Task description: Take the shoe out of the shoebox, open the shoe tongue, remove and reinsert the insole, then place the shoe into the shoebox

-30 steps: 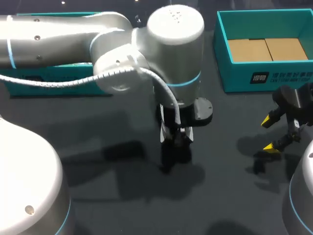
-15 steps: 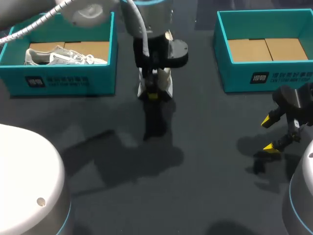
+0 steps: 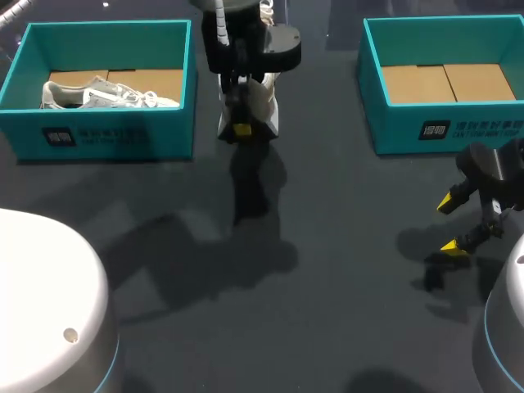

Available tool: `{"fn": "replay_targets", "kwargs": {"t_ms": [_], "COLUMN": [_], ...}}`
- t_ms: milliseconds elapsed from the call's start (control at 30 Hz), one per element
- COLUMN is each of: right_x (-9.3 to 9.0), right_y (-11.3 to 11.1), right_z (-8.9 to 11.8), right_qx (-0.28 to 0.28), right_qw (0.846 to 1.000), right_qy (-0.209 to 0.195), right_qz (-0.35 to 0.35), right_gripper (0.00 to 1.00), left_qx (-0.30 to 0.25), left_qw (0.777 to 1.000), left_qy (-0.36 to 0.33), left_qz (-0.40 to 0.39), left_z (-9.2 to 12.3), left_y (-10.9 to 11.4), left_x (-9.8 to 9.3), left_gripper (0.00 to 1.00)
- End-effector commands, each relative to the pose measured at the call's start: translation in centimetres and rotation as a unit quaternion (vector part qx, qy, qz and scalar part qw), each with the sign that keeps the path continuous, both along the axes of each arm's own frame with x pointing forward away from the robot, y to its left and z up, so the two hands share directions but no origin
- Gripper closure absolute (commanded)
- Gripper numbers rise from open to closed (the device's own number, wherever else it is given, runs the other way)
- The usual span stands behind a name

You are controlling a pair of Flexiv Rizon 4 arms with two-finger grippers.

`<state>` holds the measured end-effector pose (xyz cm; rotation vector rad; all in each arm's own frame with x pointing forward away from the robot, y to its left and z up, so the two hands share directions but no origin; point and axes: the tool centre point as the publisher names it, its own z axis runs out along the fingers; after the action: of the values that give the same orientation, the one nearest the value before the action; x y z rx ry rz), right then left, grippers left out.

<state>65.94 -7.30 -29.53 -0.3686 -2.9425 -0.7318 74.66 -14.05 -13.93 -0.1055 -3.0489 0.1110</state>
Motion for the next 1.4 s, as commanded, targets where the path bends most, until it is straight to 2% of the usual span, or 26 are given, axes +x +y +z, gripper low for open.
{"fn": "replay_targets", "kwargs": {"t_ms": [33,233,667,1000,1133,1267,1400], "right_x": [-0.1,-0.1,-0.1,-0.1,-0.1,-0.1,-0.1], "right_y": [0.0,0.0,0.0,0.0,0.0,0.0,0.0], "right_z": [0.0,0.0,0.0,0.0,0.0,0.0,0.0], "right_qx": [-0.001,-0.001,-0.001,-0.001,-0.001,-0.001,-0.001], "right_qw": [1.000,1.000,1.000,1.000,1.000,1.000,1.000], "right_qy": [-0.001,-0.001,-0.001,-0.001,-0.001,-0.001,-0.001], "right_qz": [-0.001,-0.001,-0.001,-0.001,-0.001,-0.001,-0.001], "right_gripper": [0.00,0.00,0.00,0.00,0.00,0.00,0.00], "left_qx": [0.000,0.006,0.003,0.007,0.021,0.022,0.027], "left_qw": [1.000,1.000,0.999,0.999,0.999,0.999,1.000], "left_qy": [0.004,0.001,-0.008,0.008,-0.006,0.000,0.006], "left_qz": [-0.001,0.018,0.042,0.038,0.035,0.032,0.014], "left_z": [0.5,1.5,2.8,1.8,1.6,1.2,0.4], "left_y": [0.3,3.8,15.5,25.8,29.5,32.5,34.5], "left_x": [0.5,4.2,14.7,23.6,26.9,29.3,31.0], "left_gripper": [1.00,1.00,1.00,1.00,1.00,1.00,1.00]}}
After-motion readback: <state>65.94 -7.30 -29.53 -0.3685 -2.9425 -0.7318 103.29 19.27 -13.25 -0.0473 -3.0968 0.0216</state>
